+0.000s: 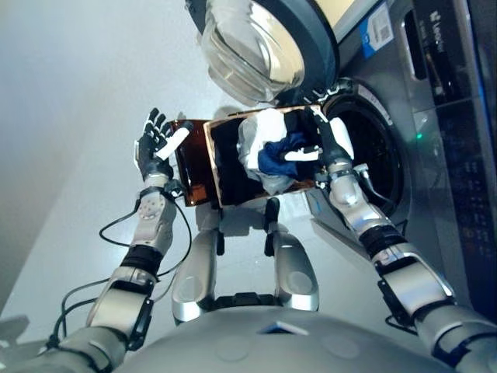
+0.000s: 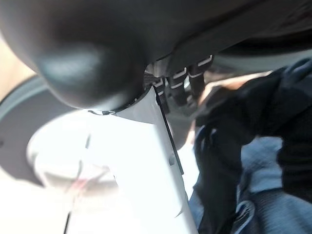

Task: Pick up the clothes and place them into the washing machine

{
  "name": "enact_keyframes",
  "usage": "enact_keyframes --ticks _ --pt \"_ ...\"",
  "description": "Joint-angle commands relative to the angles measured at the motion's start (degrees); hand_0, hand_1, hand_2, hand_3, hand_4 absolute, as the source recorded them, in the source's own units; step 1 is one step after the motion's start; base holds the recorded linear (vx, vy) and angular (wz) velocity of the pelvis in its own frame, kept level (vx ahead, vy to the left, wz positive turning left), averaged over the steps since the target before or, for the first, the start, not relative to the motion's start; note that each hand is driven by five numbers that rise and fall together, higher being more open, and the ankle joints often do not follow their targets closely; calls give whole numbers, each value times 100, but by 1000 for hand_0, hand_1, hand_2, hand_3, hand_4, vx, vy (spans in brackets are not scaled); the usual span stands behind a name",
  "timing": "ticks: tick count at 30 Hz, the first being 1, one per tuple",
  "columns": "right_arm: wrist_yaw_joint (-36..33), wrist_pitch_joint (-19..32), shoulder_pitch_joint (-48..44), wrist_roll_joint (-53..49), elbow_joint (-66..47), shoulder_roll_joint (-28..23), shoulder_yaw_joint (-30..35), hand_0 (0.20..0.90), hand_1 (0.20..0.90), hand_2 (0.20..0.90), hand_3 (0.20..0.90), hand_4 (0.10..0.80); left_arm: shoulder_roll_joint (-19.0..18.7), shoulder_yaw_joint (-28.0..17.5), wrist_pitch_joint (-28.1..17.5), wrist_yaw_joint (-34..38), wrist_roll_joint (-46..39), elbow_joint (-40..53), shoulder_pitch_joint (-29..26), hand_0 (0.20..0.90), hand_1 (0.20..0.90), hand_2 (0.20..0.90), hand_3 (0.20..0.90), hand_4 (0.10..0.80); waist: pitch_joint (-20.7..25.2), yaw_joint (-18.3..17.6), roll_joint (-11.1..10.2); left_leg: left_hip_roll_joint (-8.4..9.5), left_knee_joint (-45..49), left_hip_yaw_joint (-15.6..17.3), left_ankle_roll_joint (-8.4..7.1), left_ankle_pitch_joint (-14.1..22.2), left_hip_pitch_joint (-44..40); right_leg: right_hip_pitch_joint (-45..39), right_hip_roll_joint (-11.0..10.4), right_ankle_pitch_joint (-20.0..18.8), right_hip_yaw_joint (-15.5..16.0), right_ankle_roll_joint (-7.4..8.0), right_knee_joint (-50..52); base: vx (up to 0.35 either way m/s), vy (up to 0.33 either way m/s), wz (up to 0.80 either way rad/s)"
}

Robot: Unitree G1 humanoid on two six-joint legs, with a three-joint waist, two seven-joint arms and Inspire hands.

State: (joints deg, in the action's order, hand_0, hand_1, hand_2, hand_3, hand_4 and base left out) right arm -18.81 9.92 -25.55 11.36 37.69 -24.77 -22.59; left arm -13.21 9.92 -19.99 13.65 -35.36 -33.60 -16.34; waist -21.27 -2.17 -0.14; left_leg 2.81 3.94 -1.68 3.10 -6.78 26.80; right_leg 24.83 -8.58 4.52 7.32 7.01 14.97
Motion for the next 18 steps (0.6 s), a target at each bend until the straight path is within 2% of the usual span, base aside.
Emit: enact_keyframes --ticks 1,2,3,4,10,16,17,18 --pt "-333 246 -126 137 -515 -334 133 900 900 900 900 800 -140 -134 -559 -16 186 514 -123 900 900 900 900 800 292 85 -202 -83 1980 193 -375 1245 712 483 -330 -475 -220 60 526 -75 16 13" --pt "-280 281 -133 80 -557 -366 140 900 900 900 900 800 -127 -130 -553 -1 143 498 -139 900 900 900 900 800 246 63 -207 -110 2459 187 -363 1444 930 704 -324 -284 -304 2 999 -70 14 9" --pt "-279 281 -133 79 -557 -367 141 900 900 900 900 800 -127 -130 -553 -1 142 498 -140 900 900 900 900 800 255 65 -205 -112 2477 187 -363 1454 949 722 -322 -277 -307 2 1012 -44 -31 8" --pt "-210 298 -133 52 -533 -446 122 900 900 900 900 800 -130 -120 -535 -41 103 491 -124 900 900 900 900 800 250 50 -213 -153 2762 182 -363 1608 1056 852 -335 -111 -326 -38 1296 0 0 0" --pt "184 489 -25 -496 -788 -728 235 900 900 900 900 800 -210 -184 -481 -156 -48 604 -16 900 900 900 900 800 250 -24 -240 -247 3287 182 -389 1815 1388 1214 -293 96 -411 -116 1800 -23 -35 3" --pt "612 598 -154 -820 -800 -1232 -1 900 900 900 900 800 -365 -155 -399 -315 -180 681 18 900 900 900 900 800 236 -51 -243 -313 3895 153 -397 2044 1838 1647 -224 375 -502 -256 2343 -40 -43 -6" --pt "830 594 -267 -988 -644 -1268 -185 900 900 900 900 800 -364 -107 -365 -343 -234 646 -1 900 900 900 900 800 219 -26 -222 -355 4139 142 -414 2323 1878 1712 -188 630 -531 -259 2597 64 -31 3" --pt "832 596 -273 -992 -639 -1269 -190 900 900 900 900 800 -363 -110 -365 -343 -235 645 -2 900 900 900 900 800 216 -25 -218 -361 4157 143 -415 2339 1883 1716 -183 641 -532 -260 2612 56 -38 1"
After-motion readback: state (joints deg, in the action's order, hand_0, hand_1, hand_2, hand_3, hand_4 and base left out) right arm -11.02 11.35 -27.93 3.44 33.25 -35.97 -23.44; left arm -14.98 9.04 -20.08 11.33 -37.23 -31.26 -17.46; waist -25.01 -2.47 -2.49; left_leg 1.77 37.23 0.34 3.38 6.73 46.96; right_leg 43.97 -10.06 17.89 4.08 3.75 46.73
